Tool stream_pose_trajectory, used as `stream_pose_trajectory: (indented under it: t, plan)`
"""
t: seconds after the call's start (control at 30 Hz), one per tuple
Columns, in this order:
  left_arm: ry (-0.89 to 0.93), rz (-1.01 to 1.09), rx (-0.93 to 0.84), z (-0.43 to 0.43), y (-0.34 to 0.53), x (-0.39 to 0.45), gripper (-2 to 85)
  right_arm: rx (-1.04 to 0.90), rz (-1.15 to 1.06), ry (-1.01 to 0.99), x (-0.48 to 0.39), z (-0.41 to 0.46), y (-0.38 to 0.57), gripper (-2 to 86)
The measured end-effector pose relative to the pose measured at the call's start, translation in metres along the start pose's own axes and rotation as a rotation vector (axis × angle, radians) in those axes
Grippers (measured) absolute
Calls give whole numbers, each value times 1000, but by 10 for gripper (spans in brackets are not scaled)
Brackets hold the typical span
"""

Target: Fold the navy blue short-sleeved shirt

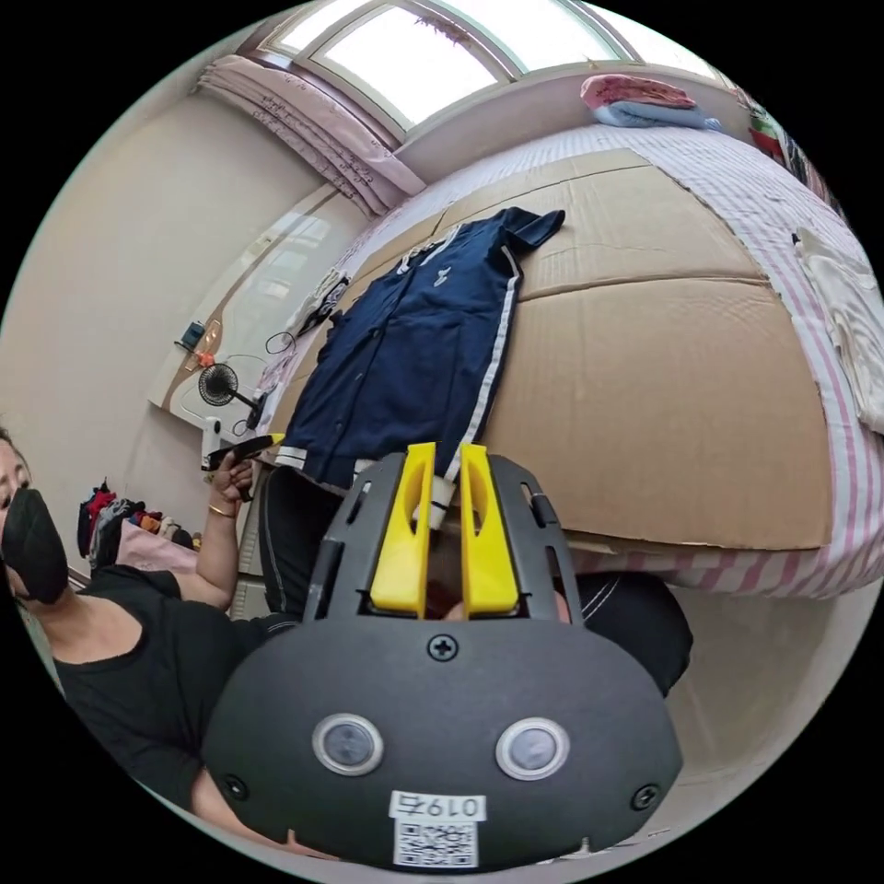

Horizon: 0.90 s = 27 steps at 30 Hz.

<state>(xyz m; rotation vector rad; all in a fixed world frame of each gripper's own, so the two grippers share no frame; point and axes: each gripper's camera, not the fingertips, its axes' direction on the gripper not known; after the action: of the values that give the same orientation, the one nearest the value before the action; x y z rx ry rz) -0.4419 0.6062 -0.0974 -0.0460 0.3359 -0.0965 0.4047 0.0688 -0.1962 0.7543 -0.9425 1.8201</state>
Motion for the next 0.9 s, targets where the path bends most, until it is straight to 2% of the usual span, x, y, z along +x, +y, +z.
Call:
stream_pose_trajectory:
  t: [0.07,0.23,0.37,0.53,0.9]
  plan:
    - [71,-11,15,1,3,-4,9,-12,-4,-92,1,7,0,137]
    - [118,-44,14,7,-1,-9,10,-28,63,-144,8,21,-1,166]
    - [88,-47,-12,9,-11,-7,11,-56,87,-75,2,34,-7,114]
    - [57,-95,58,0,-17,-15,12,-112,92,-45,-7,53,-13,49]
    - [113,-61,-18,16,-53,-16,42,-99,45,22,-35,59,-22,30]
